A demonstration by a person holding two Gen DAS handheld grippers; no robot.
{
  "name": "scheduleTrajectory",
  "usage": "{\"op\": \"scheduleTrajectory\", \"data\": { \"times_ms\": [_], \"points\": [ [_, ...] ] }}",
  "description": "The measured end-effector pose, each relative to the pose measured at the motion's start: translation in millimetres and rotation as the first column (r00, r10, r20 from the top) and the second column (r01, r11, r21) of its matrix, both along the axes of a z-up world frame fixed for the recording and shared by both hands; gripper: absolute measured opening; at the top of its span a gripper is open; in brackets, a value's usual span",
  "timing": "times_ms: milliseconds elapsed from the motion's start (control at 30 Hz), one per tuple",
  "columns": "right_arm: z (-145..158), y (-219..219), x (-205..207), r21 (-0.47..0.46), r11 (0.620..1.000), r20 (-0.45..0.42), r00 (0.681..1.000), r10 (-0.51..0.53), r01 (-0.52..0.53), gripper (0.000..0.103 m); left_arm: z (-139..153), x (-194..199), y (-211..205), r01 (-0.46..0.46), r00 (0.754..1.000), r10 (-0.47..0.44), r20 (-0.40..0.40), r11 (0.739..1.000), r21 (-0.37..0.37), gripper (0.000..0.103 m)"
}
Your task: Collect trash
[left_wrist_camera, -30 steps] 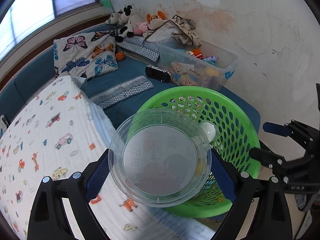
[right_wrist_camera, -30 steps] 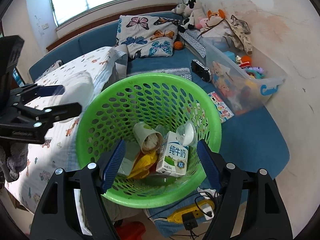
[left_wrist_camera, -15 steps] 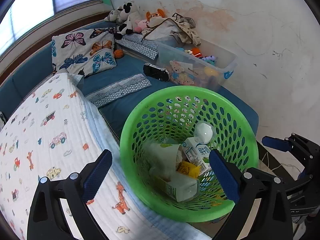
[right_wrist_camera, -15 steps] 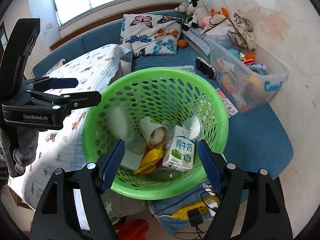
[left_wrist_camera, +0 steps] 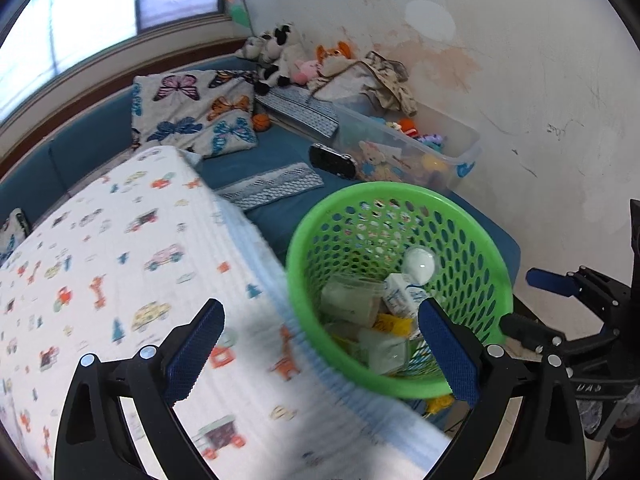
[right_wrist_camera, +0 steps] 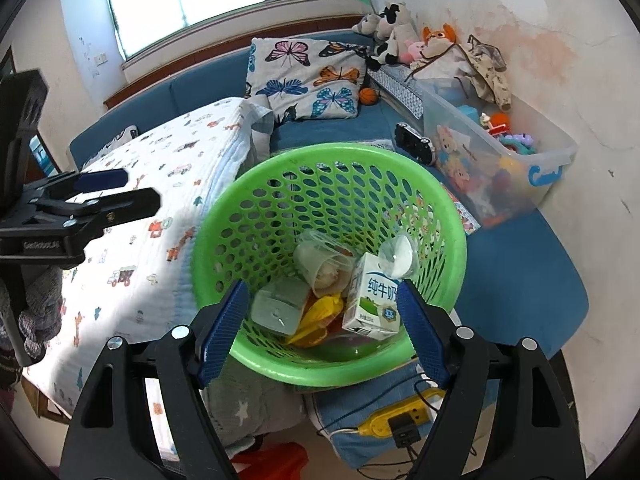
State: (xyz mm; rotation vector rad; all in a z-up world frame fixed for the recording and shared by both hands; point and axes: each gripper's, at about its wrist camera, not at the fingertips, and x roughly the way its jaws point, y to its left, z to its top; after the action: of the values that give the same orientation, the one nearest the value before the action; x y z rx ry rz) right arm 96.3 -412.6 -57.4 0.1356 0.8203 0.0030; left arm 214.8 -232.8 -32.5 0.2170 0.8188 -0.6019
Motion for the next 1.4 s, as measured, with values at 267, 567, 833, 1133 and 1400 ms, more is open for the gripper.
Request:
{"op": "scheduleTrajectory", "data": {
  "times_ms": [267, 567, 833, 1133, 1400],
  "points": [
    [13.1, 31.3, -7.4, -0.018, 1.0, 0.04, 0.999, 0.022, -0.022, 0.085, 12.8, -24.4, 54.2, -0.083, 0.995, 0.084, 0.061, 0.996, -0.021, 0.094],
    [23.8, 77.6, -16.7, -0.035, 0.997, 0.073, 0.995, 0.072, -0.07, 0.096, 20.5, -51.3, 108.8, -0.175, 0.98, 0.18, 0.09, 0.983, -0.054, 0.094],
    [24.7, 115.6, -24.4, -0.069, 0.991, 0.078, 0.99, 0.118, -0.113, 0.098, 17.8, -74.7, 155.0, -0.256, 0.958, 0.262, 0.118, 0.965, -0.064, 0.094],
    [26.8, 136.4, -36.2, -0.044, 0.992, 0.096, 0.988, 0.123, -0.12, 0.099, 15.9, -99.6, 194.1, -0.318, 0.934, 0.326, 0.146, 0.945, -0.074, 0.094],
    [27.8, 145.1, -45.0, -0.025, 0.994, 0.108, 0.988, 0.11, -0.108, 0.099, 14.3, -117.1, 207.8, -0.342, 0.924, 0.353, 0.148, 0.935, -0.093, 0.094]
  ]
}}
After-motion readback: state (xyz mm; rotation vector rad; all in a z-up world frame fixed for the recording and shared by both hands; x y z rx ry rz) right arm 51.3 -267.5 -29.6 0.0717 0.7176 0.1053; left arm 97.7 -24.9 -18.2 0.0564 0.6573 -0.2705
